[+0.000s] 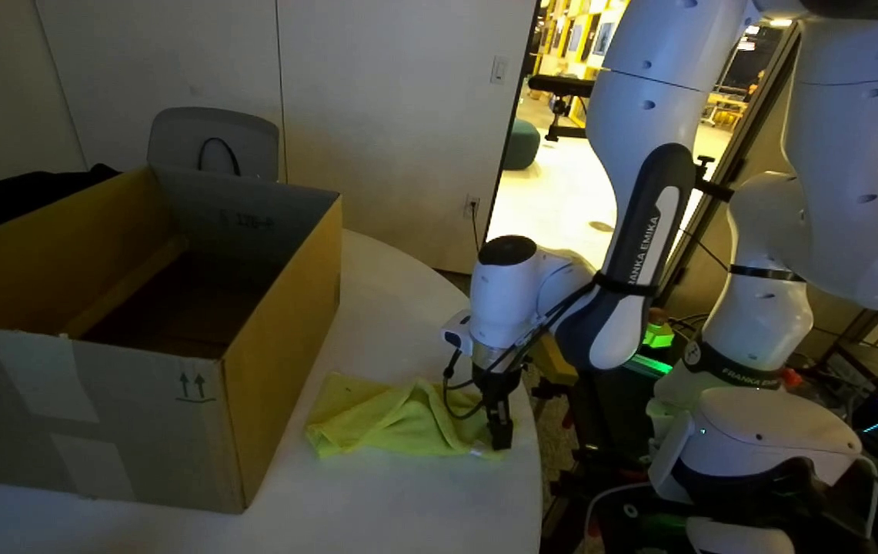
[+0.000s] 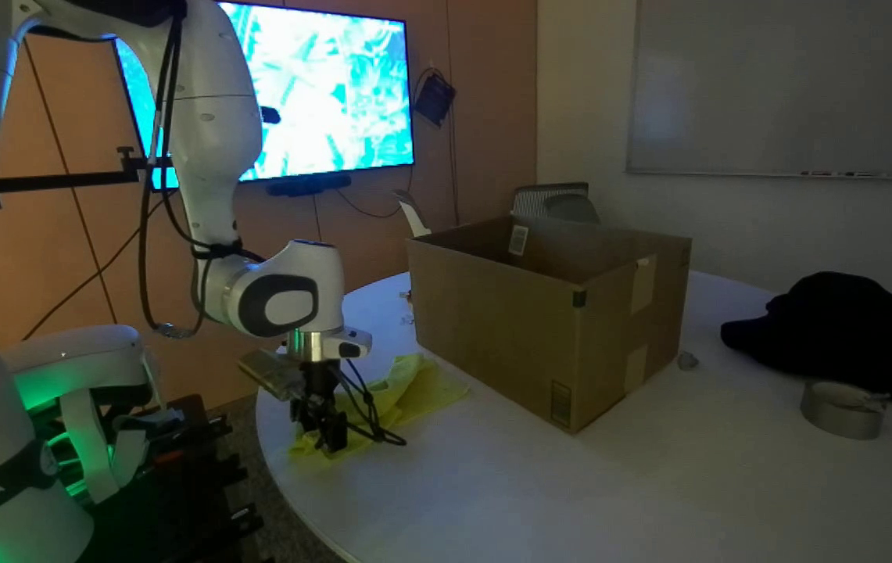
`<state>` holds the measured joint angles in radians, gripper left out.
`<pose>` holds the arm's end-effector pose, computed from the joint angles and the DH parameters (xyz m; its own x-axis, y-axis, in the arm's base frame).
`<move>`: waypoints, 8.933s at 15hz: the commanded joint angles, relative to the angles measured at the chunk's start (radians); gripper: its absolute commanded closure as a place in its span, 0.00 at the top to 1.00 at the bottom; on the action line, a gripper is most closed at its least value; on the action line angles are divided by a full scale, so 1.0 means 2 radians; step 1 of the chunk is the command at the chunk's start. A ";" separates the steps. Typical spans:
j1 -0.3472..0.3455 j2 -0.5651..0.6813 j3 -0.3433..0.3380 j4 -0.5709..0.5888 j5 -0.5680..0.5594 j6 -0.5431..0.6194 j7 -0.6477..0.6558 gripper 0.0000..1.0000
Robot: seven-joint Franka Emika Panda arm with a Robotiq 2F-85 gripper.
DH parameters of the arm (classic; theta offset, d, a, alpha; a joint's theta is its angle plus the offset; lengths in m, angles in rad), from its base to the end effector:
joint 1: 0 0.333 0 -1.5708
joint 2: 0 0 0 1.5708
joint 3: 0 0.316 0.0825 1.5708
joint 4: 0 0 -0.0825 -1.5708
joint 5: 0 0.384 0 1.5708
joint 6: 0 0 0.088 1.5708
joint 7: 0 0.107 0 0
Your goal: Put the marker in the towel, fold the towel, and then put the folded towel in the box
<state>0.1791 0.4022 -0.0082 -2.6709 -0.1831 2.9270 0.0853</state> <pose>0.3712 0.0752 0.0953 0.9547 0.2598 -0.1454 0.2665 -0.9634 0.0281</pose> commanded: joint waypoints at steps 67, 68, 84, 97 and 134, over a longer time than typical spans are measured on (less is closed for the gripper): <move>0.013 0.079 0.032 0.253 -0.096 -0.075 0.171 1.00; 0.018 0.090 0.027 0.260 -0.080 -0.079 0.158 1.00; 0.010 0.126 0.040 0.315 0.024 -0.183 0.029 0.23; 0.047 -0.038 0.065 0.224 0.067 -0.226 0.107 0.05; 0.030 0.119 -0.028 0.706 0.041 -0.419 0.290 1.00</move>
<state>0.2226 0.7646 -0.0488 -1.1479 -0.0798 2.0774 0.6700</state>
